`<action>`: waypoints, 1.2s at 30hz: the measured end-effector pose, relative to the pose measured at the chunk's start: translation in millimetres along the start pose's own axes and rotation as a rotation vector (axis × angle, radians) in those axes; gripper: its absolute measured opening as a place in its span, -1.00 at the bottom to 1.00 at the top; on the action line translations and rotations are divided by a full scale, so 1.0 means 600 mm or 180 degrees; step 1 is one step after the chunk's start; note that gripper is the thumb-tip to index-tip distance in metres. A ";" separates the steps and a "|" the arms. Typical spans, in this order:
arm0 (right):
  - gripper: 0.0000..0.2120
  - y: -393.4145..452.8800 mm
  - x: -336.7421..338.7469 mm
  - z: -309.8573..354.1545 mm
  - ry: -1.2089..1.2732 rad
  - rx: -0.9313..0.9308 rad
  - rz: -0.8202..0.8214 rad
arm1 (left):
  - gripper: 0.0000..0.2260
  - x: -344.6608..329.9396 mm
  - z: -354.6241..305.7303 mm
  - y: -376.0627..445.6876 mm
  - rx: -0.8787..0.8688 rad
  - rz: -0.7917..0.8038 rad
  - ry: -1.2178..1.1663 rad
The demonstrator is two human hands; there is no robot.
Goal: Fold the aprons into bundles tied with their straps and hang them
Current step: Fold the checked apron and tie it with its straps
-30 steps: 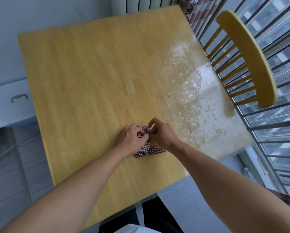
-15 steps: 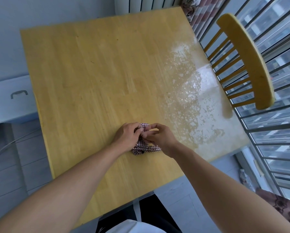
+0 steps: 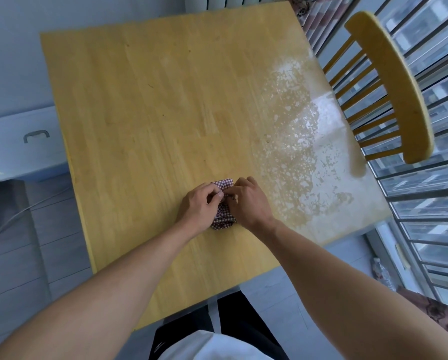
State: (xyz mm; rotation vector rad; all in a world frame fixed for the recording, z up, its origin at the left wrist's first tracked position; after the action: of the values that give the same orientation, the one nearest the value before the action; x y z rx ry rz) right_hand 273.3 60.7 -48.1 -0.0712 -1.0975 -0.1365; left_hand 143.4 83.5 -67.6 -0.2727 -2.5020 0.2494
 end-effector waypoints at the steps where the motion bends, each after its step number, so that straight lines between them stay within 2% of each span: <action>1: -0.76 0.001 0.001 0.001 0.0002 0.0004 -0.0003 | -0.82 0.002 -0.003 -0.001 -0.0031 -0.0092 0.0047; 5: -0.74 0.001 0.003 0.010 -0.0073 -0.0069 -0.0074 | -0.83 0.001 -0.013 -0.009 -0.0062 -0.0214 0.0110; 8: -0.81 0.003 0.009 0.009 0.0137 -0.0296 -0.0169 | -0.83 0.007 -0.013 -0.013 -0.0043 -0.0326 0.0060; 10: -0.93 0.008 0.008 -0.002 0.0346 -0.0548 0.0006 | -0.82 0.007 -0.003 -0.014 0.0047 -0.0275 0.0057; 12: -0.86 0.010 0.013 -0.010 0.0518 -0.0696 0.0261 | -0.79 0.006 0.005 -0.018 0.0074 -0.0175 0.0128; 15: -0.83 0.009 0.028 0.003 0.0389 -0.0290 0.0450 | -0.80 0.003 0.001 -0.021 0.0038 -0.0099 0.0150; 19: -0.96 0.002 0.028 0.015 -0.0071 0.0146 0.0345 | -0.83 -0.009 -0.011 -0.023 0.0002 0.0017 0.0050; 22: -0.82 -0.006 0.011 0.013 -0.0304 0.0244 0.0305 | -0.82 -0.010 -0.009 -0.027 -0.0040 -0.0045 0.0061; 25: -0.78 -0.013 0.008 0.013 -0.0207 0.0235 0.0218 | -0.81 -0.010 -0.003 -0.026 0.0042 -0.0109 0.0062; 27: -0.81 -0.016 0.009 0.001 0.0132 -0.0219 0.0299 | -0.81 -0.009 -0.004 -0.027 0.0104 -0.0111 0.0111; 30: -0.90 -0.020 0.002 -0.034 0.0706 -0.1237 0.0771 | -0.81 -0.012 -0.001 -0.024 0.0161 -0.0008 0.0277; 33: -0.77 -0.025 0.002 -0.052 0.1022 -0.1650 0.1240 | -0.82 -0.014 -0.002 -0.021 0.0170 0.0031 0.0391; 36: -0.78 -0.028 0.001 -0.061 0.1328 -0.1832 0.1417 | -0.81 -0.010 -0.002 -0.020 0.0209 -0.0011 0.0461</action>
State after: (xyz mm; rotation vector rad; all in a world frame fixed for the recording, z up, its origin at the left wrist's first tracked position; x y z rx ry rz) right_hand 303.5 39.4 -64.6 -0.7652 -0.5786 -0.0578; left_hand 147.4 70.5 -67.1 -0.2505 -2.3466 0.2989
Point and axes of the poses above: each hand's wrist, its own y-axis towards the middle knuckle, its own x-axis out of the back of the hand, z = x × y, the point moved 8 cm from there along y, towards the middle knuckle, and after that the axes turned 14 degrees about -z, right-handed, at the moved point
